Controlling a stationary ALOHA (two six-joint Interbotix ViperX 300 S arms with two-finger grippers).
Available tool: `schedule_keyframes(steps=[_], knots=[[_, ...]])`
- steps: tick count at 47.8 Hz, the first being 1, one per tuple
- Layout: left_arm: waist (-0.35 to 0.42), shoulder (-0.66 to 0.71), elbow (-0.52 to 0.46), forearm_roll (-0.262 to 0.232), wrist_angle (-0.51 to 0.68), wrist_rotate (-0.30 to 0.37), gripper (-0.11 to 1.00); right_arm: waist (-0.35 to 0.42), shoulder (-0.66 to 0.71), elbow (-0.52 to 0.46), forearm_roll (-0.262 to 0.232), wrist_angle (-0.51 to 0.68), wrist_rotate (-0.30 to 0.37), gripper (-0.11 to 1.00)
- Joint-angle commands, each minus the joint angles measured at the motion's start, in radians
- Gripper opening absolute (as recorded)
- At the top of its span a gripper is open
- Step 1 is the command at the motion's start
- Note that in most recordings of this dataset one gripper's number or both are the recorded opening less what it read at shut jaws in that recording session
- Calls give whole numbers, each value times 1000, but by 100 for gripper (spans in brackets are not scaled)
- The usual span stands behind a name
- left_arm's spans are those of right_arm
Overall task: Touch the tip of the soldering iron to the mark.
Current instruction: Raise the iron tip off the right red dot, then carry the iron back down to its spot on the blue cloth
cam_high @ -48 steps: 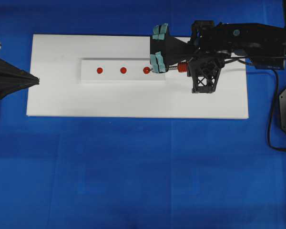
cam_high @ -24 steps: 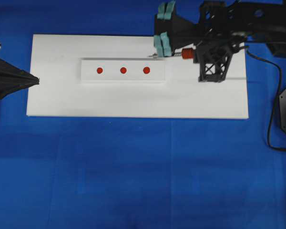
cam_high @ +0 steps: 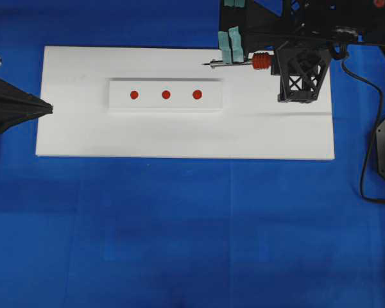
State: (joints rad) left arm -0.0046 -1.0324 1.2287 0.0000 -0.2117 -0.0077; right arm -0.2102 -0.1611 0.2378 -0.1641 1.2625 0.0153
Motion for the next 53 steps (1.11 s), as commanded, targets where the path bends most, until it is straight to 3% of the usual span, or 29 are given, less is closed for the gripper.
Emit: schedule_keyframes(steps=[1,14,20,30,53], knots=[[2,3,-11,3,-9,-2,0,0,-23,-21,-5,-9,2,7],[2,3,-9,3,-9,0,0,6,-23,-15,3,-11,8,7],[2,3,-9,2,-8,0,0,37,-29,-6,5,-11,49,7],[2,5,-11,2,-9,0,0,140,-57,35,3,-12,181,7],[0,3,-11,3,-14,-12,0,468,-60,63,-9,-25,534,7]])
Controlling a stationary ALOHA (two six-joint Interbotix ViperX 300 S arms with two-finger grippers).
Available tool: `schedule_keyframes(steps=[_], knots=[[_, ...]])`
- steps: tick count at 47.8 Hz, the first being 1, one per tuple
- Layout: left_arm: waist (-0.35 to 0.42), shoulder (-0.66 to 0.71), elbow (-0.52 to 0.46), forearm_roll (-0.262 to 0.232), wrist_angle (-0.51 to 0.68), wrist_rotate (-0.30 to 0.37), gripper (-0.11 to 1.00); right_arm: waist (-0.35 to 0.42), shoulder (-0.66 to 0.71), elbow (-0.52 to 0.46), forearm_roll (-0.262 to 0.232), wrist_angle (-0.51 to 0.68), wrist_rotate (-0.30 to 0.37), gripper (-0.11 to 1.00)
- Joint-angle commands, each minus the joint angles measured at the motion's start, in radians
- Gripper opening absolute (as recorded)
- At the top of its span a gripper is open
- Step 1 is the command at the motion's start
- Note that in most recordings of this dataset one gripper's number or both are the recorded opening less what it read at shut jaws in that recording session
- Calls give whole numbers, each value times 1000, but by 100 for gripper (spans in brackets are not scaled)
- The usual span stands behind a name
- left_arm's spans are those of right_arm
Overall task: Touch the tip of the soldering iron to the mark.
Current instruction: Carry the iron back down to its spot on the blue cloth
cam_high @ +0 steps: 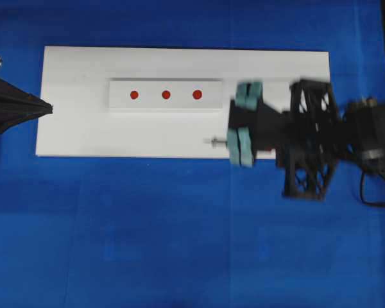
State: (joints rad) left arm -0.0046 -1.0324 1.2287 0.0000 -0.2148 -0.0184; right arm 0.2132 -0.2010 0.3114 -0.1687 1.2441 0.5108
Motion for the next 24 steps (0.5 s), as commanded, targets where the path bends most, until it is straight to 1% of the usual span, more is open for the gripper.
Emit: schedule_keyframes(steps=[1,3,13,20,24], knots=[[2,3,-11,3,-11,-2,0,57,-18,-11,-5,-8,54,7],[2,3,-11,3,-11,-2,0,87,-15,-11,-5,-6,91,7],[2,3,-9,2,-12,-2,0,206,5,-17,-6,-6,225,7],[2,3,-11,3,-11,-2,0,252,20,-20,-6,-8,290,7],[2,3,-9,2,-12,-2,0,256,23,-20,-6,-8,299,7]])
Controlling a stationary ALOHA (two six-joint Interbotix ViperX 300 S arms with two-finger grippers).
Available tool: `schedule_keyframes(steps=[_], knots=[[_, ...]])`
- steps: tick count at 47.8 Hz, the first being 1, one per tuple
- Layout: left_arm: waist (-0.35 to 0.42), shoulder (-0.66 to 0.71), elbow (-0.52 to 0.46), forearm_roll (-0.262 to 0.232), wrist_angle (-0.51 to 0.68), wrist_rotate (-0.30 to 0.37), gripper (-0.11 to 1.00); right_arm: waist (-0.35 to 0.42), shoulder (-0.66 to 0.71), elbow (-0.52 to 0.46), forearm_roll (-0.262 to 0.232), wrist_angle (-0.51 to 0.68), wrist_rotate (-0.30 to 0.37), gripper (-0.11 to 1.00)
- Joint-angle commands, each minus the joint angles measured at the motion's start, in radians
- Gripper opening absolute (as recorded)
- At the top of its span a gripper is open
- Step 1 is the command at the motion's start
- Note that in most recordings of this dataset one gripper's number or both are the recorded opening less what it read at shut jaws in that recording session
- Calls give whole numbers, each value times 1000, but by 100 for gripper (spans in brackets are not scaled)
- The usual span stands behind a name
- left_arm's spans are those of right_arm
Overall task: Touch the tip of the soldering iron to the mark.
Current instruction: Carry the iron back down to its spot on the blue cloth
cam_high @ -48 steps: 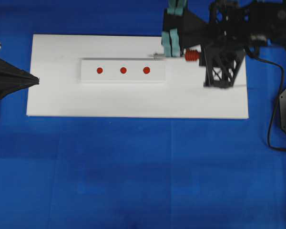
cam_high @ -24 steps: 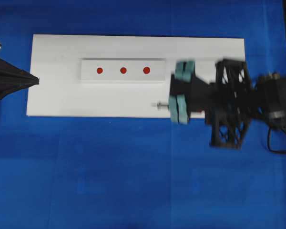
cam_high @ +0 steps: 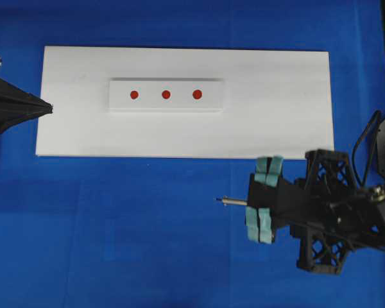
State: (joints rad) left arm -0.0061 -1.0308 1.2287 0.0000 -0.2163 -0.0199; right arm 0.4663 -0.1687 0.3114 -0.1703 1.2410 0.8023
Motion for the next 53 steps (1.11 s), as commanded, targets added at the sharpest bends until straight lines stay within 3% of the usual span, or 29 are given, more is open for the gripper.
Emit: schedule_keyframes(steps=[1,10,17,53], knots=[[2,2,-11,2,-11,0,0,3,-9,-20,-6,-6,8,7],[3,2,-11,3,-12,0,0,2,0,-21,-54,-58,6,7],[3,2,-11,2,-15,0,0,-15,29,-32,-58,-123,-2,7],[2,2,-11,2,-20,-3,0,-132,327,-357,-55,-198,-206,7]])
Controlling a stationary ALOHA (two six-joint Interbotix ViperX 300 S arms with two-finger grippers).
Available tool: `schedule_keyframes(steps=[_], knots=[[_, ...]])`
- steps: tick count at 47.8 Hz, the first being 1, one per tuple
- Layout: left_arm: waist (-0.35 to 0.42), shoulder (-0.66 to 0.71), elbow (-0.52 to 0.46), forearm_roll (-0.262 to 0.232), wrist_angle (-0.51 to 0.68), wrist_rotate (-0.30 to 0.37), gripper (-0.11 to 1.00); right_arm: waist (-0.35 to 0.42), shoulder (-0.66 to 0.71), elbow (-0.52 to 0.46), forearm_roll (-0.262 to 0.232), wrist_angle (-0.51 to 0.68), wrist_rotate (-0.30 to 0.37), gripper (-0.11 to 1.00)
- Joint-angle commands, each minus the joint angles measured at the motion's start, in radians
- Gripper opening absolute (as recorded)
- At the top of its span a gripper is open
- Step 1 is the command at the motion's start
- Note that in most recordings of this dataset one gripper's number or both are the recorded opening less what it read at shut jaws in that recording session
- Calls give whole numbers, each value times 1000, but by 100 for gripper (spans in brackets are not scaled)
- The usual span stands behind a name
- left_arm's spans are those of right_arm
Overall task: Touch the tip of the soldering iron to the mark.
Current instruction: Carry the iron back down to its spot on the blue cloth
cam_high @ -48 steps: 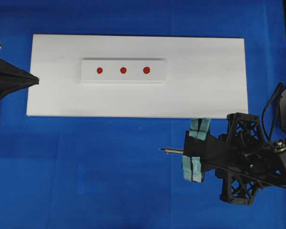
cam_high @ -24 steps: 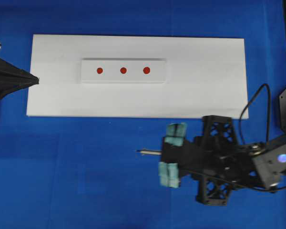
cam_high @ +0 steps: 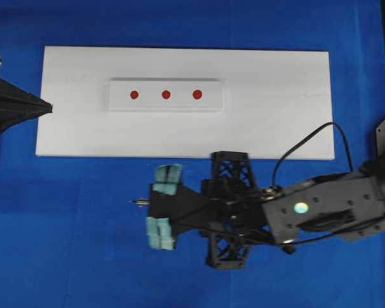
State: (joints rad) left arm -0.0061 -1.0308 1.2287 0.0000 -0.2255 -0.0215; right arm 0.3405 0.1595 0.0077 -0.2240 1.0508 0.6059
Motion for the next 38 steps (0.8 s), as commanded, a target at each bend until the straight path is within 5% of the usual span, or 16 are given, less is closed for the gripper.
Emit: schedule_keyframes(steps=[1,20,38], knots=[[3,2,-11,3,-11,-2,0,-8,6,-63,-3,-8,-12,7],[3,2,-9,2,-12,-5,0,-43,51,-72,-5,-55,-25,7],[2,2,-9,2,-8,-5,0,-46,83,77,-2,-318,-20,7]])
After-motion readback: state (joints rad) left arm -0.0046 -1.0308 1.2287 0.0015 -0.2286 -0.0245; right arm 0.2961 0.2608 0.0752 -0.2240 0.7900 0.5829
